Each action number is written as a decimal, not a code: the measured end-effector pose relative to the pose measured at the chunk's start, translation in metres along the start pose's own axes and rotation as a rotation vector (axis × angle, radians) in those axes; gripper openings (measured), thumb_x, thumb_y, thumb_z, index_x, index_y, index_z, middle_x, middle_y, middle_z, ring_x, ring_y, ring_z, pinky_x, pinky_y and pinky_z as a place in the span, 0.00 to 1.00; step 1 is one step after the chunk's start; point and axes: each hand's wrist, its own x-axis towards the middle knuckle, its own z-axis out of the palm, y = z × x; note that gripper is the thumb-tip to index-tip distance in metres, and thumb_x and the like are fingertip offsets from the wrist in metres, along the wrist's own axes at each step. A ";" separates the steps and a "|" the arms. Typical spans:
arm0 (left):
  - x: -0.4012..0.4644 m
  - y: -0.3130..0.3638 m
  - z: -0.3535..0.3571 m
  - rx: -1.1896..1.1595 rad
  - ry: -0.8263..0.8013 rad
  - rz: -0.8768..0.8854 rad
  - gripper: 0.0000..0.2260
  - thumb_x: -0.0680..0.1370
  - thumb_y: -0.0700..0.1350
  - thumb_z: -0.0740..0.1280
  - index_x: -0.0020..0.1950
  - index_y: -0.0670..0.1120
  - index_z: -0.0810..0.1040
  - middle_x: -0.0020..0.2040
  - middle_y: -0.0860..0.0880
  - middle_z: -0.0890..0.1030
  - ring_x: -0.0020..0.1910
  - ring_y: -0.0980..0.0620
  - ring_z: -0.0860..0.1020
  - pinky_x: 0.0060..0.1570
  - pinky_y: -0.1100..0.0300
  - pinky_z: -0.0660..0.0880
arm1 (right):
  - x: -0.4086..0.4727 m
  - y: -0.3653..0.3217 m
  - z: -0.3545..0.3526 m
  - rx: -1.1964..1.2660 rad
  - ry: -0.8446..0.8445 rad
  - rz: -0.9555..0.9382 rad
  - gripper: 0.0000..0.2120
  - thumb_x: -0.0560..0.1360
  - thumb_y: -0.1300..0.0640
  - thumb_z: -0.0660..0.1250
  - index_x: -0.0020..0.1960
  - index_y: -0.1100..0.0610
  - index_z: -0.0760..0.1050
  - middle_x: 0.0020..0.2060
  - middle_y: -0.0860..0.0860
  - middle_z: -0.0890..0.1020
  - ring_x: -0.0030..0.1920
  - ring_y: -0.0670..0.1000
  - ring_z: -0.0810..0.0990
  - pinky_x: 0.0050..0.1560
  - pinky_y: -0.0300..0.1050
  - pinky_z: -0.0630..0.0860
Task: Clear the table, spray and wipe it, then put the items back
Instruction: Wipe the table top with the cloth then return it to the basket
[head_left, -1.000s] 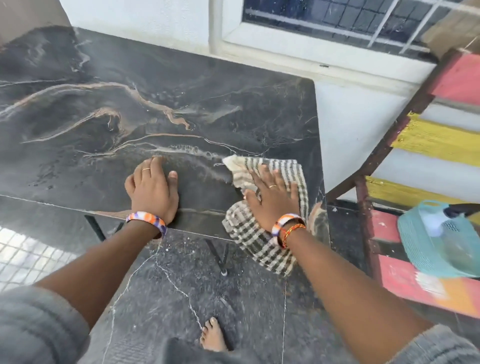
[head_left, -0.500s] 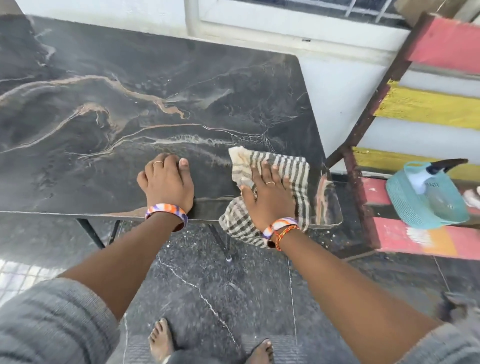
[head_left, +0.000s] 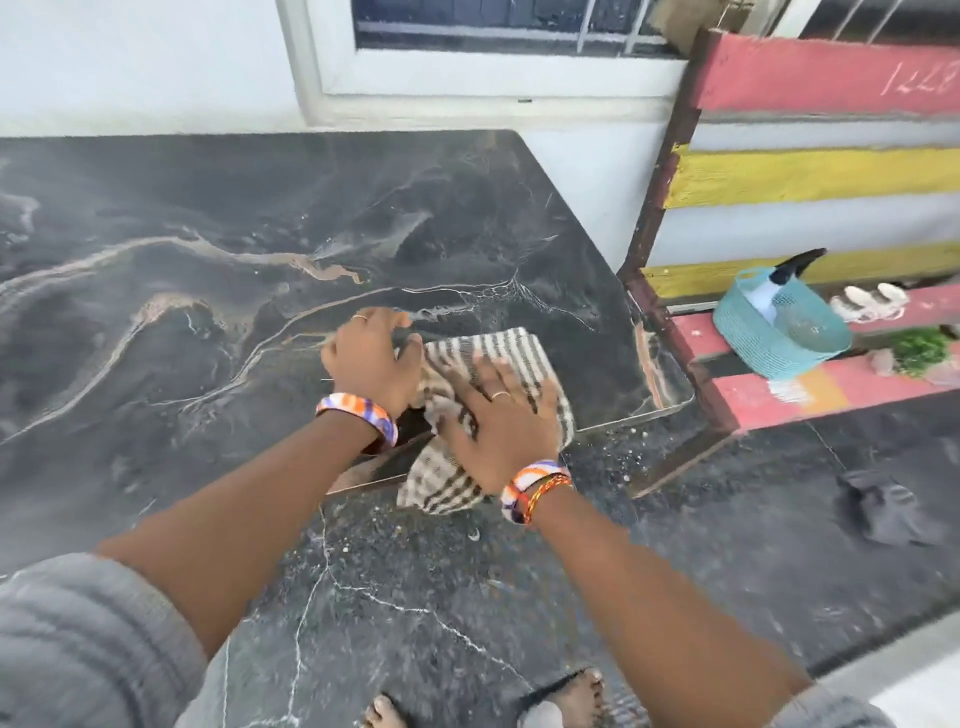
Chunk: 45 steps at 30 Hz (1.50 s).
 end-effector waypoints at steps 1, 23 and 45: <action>0.000 0.004 0.003 0.007 -0.026 0.043 0.12 0.76 0.45 0.63 0.59 0.46 0.77 0.64 0.46 0.76 0.65 0.44 0.71 0.64 0.49 0.61 | -0.001 0.018 -0.007 0.001 0.019 0.132 0.26 0.77 0.38 0.48 0.75 0.37 0.50 0.77 0.43 0.50 0.77 0.48 0.46 0.71 0.64 0.36; 0.037 -0.033 -0.016 0.213 -0.091 0.115 0.11 0.75 0.42 0.63 0.54 0.46 0.81 0.66 0.44 0.74 0.66 0.40 0.70 0.65 0.49 0.59 | -0.009 -0.066 0.010 0.152 0.015 0.306 0.28 0.80 0.53 0.52 0.77 0.52 0.48 0.77 0.56 0.42 0.76 0.58 0.35 0.69 0.63 0.29; 0.165 0.010 0.032 0.318 -0.193 0.177 0.10 0.76 0.45 0.63 0.55 0.47 0.80 0.67 0.45 0.73 0.69 0.43 0.67 0.68 0.47 0.59 | 0.172 0.116 -0.054 0.057 0.045 0.847 0.26 0.79 0.42 0.43 0.76 0.43 0.47 0.75 0.58 0.60 0.72 0.64 0.59 0.67 0.68 0.54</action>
